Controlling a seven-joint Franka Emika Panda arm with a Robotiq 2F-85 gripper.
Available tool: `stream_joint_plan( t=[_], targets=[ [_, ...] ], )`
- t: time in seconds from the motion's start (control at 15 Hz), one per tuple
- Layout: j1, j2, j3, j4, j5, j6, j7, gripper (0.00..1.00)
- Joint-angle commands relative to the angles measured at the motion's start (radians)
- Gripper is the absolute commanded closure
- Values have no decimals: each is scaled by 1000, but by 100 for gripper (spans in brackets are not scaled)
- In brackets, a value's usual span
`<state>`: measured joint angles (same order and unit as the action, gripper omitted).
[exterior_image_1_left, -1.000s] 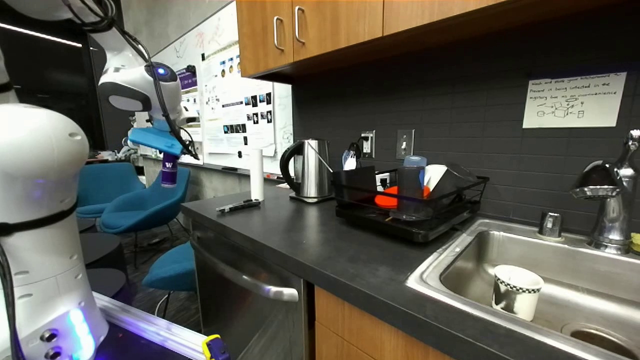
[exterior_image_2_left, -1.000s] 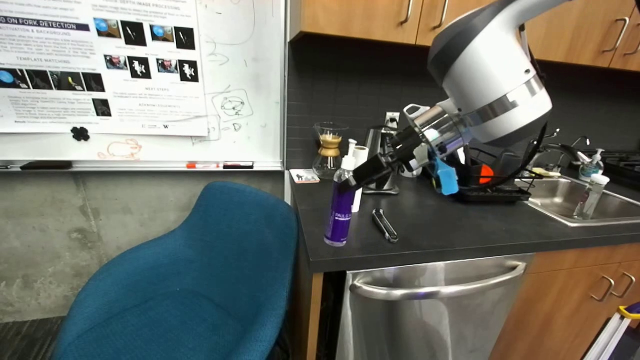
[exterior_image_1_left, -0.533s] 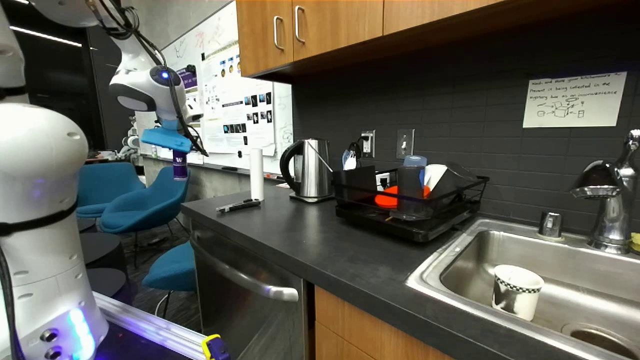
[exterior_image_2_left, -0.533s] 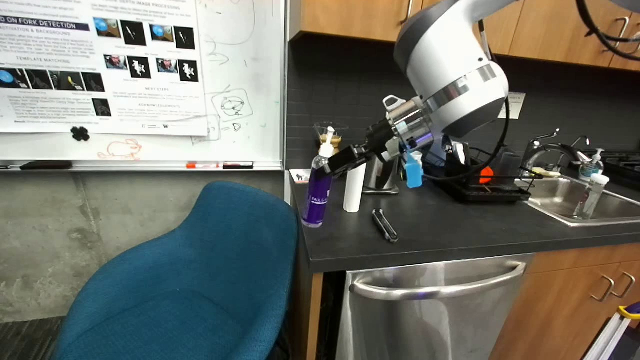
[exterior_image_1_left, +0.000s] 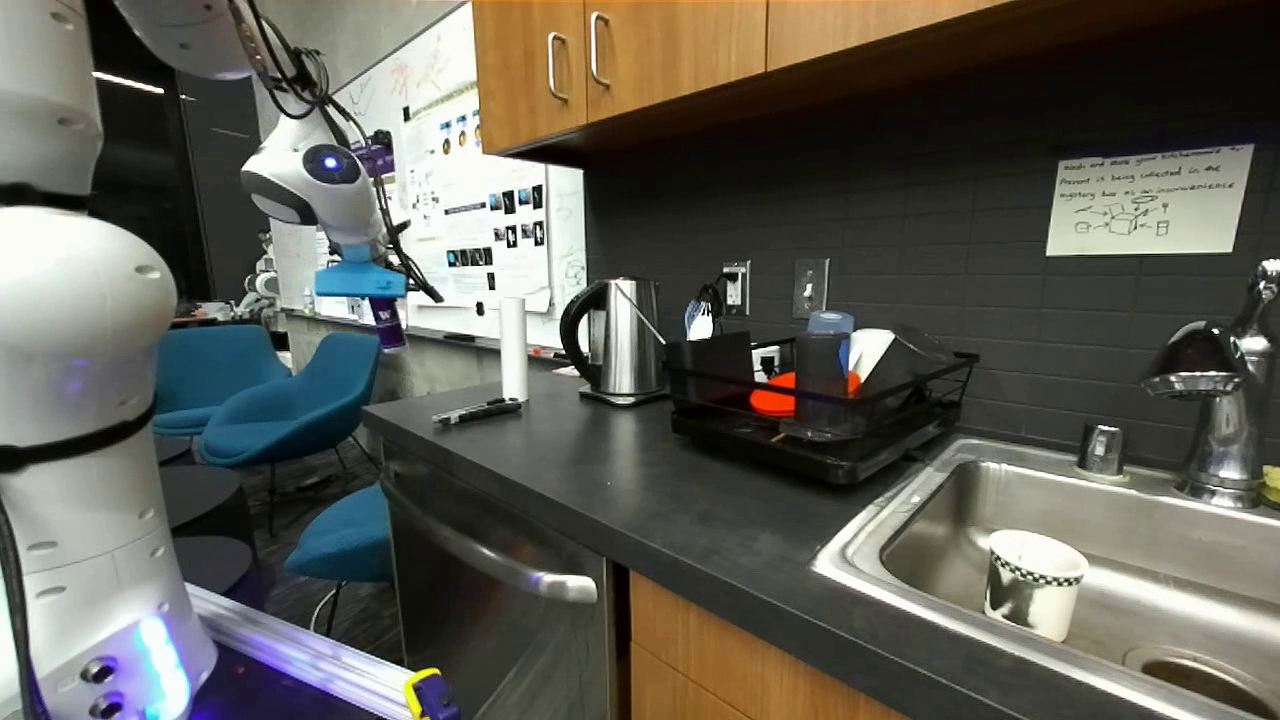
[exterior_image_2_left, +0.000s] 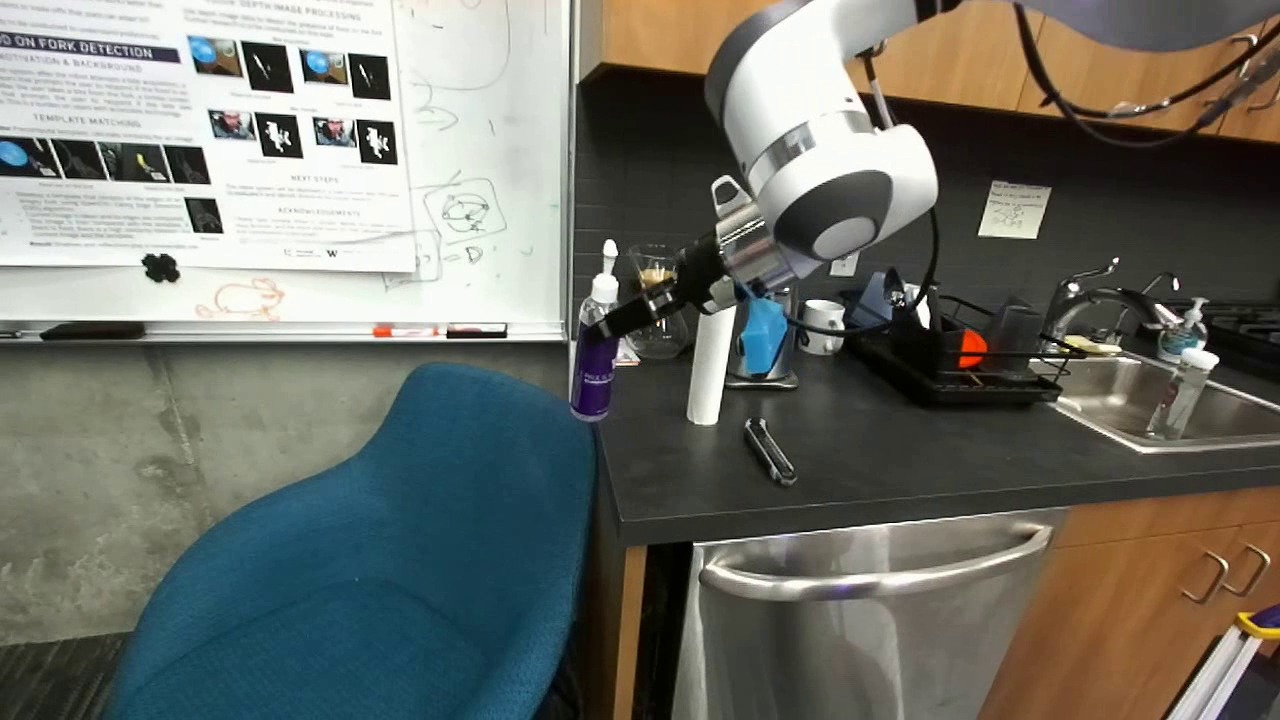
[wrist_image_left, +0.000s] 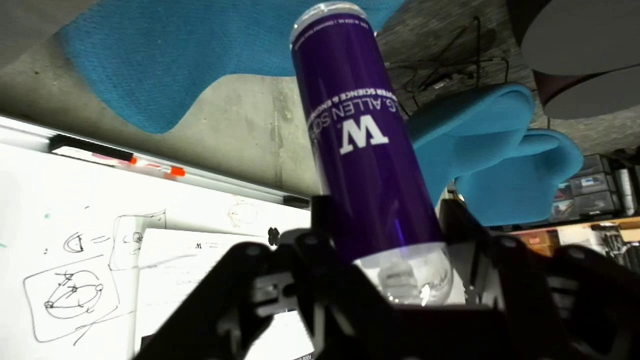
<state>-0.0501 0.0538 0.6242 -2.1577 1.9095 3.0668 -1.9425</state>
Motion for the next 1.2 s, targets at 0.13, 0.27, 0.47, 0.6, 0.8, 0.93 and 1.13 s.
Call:
stream_joint_plan(
  t=[0.13,0.27,0.47,0.6,0.8,0.93,1.13],
  targets=[
    [46,243,-42,235,-28,264,-132,69],
    [66,304,-62,294,-56,345,-103,69],
    [65,391,-58,354,-54,465,-72,69],
    [165,372,-229,314,13,400,-54,69],
    [150,403,-233,326,106,386,-81,69],
    [128,431,-213,349,159,397,-88,69],
    [102,454,-174,373,216,404,-107,69]
  ],
)
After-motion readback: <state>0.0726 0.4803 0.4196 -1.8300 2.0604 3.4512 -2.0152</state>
